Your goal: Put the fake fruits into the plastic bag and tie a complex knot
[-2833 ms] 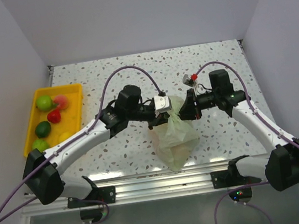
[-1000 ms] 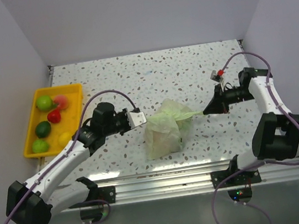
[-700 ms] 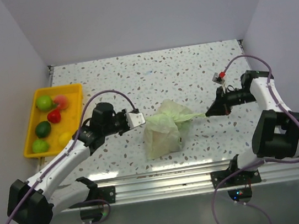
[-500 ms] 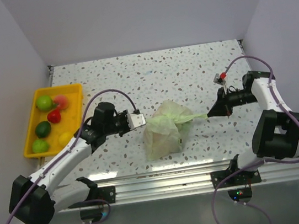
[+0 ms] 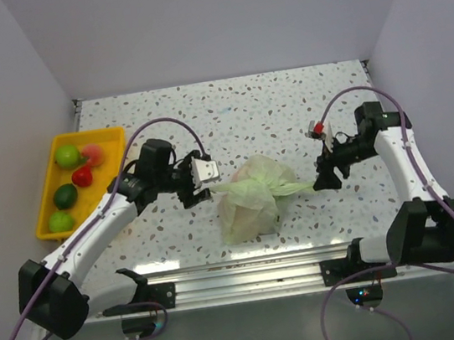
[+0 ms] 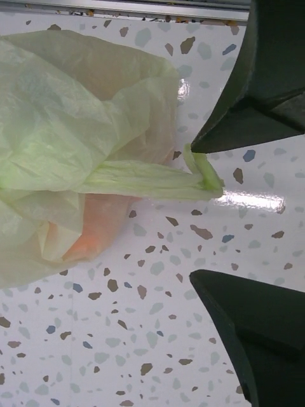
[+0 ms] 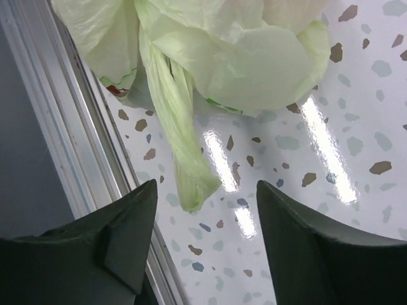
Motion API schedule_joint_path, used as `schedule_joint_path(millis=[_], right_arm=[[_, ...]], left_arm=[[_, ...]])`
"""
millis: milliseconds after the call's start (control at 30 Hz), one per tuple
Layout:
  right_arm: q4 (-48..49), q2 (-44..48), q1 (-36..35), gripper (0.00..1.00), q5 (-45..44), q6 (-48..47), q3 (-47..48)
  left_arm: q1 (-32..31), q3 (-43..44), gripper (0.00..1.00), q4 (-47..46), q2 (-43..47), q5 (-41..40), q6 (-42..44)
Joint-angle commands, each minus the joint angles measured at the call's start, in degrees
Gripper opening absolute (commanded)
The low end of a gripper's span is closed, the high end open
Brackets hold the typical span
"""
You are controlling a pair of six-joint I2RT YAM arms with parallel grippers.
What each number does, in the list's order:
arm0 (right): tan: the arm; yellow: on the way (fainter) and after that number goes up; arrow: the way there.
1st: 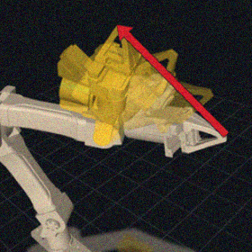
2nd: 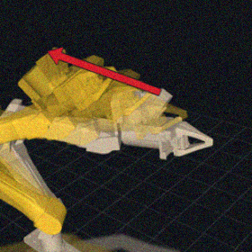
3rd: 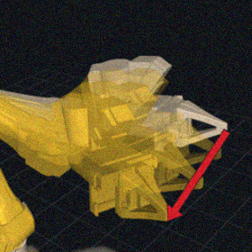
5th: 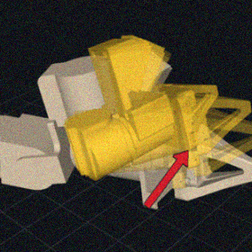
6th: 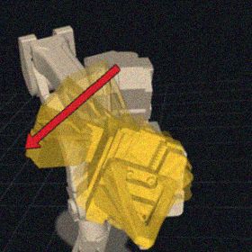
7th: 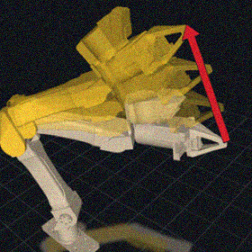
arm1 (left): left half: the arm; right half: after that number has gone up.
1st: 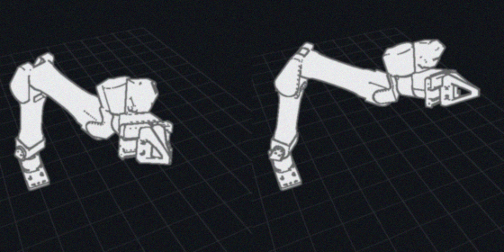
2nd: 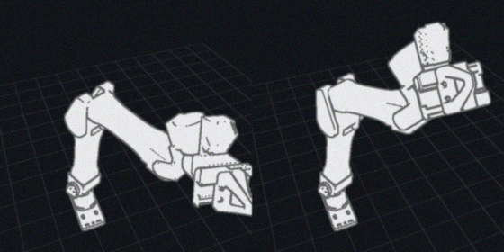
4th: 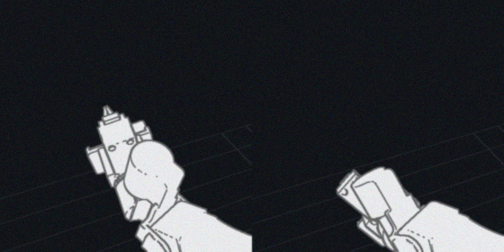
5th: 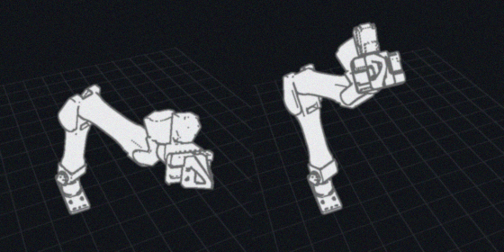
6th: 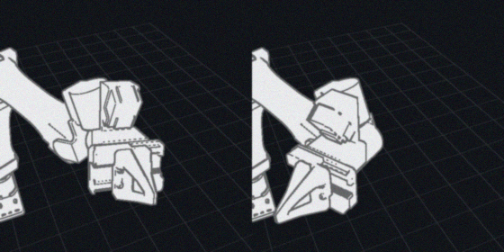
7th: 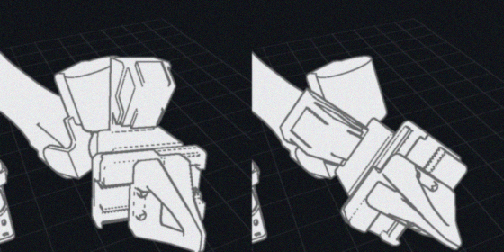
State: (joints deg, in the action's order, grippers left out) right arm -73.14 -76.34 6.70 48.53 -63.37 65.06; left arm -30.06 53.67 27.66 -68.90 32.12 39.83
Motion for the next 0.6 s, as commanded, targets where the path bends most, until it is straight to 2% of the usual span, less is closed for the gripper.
schedule_joint_path(millis=[0, 33, 67, 200, 333, 400, 567], right_arm=[[0.55, 0.66, -0.98, 0.73, -4.67, -0.34, 2.79], [0.55, 0.84, -2.03, 0.74, -5.20, -0.43, 2.71], [1.16, 1.45, -2.65, 0.75, -5.81, -0.43, 2.36], [5.20, 2.94, -8.87, 0.79, -9.41, 1.67, -0.19], [7.56, 2.86, -13.10, 0.91, -11.08, 2.81, -1.51], [9.68, 2.68, -14.43, 0.92, -12.32, 3.87, -3.00], [16.97, 0.05, -18.12, 0.91, -16.01, 6.32, -5.03]], left_arm=[[-0.26, 4.07, 0.81, 5.12, -0.18, 2.07, 3.31], [-0.35, 4.42, 0.96, 5.12, -0.27, 1.72, 3.84], [-0.52, 4.69, 1.00, 5.12, -0.35, 1.55, 4.28], [-2.80, 5.83, 1.00, 6.34, -1.93, 1.72, 6.47], [-6.14, 4.87, 1.00, 6.71, -2.37, 0.76, 8.15], [-8.59, 3.99, 1.00, 4.52, -2.81, -1.08, 7.63], [-10.01, 4.77, 1.00, 1.44, -6.76, -3.02, 6.57]])
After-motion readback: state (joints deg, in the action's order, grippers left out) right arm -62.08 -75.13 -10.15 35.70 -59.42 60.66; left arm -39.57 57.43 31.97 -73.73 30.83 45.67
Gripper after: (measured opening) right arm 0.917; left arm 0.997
